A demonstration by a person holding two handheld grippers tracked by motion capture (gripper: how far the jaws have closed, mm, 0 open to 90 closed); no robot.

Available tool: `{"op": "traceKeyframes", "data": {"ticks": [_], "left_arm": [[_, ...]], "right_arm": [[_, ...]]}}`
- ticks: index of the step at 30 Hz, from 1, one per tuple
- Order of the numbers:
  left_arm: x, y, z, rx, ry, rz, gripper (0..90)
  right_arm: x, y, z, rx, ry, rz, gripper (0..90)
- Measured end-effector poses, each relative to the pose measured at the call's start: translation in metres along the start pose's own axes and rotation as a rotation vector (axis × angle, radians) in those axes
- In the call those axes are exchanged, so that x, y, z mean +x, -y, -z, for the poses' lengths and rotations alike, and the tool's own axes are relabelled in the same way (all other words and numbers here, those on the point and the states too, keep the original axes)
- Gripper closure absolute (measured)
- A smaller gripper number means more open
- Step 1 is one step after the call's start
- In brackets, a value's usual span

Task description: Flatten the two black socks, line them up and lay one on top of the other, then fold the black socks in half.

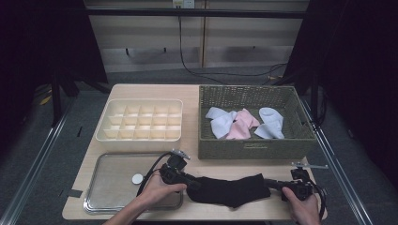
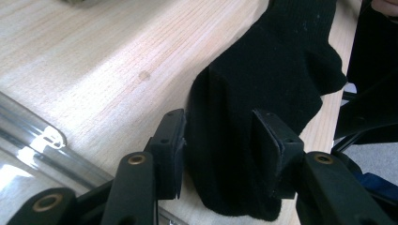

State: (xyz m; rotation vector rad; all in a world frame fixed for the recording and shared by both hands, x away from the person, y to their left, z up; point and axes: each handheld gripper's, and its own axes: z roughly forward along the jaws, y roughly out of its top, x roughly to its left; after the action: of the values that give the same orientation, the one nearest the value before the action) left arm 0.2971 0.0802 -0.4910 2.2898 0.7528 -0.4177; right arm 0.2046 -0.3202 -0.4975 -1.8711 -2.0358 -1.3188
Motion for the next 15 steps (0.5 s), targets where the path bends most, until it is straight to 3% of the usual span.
{"op": "traceKeyframes", "data": {"ticks": [3, 4, 12, 15], "left_arm": [[-0.003, -0.001, -0.002, -0.013, 0.002, 0.022, 54.9], [-0.003, -0.002, -0.003, 0.002, 0.004, -0.002, 54.8], [-0.006, -0.003, -0.005, -0.009, -0.001, 0.017, 54.4], [-0.004, -0.002, -0.004, 0.0, 0.013, 0.003, 55.6]], "right_arm": [[0.0, -0.002, 0.005, -0.024, -0.001, 0.008, 82.8], [-0.001, -0.003, 0.005, -0.023, 0.004, 0.008, 82.9], [-0.003, -0.007, 0.01, -0.034, 0.019, 0.014, 83.2], [-0.001, -0.009, 0.013, -0.044, 0.012, 0.023, 83.3]]}}
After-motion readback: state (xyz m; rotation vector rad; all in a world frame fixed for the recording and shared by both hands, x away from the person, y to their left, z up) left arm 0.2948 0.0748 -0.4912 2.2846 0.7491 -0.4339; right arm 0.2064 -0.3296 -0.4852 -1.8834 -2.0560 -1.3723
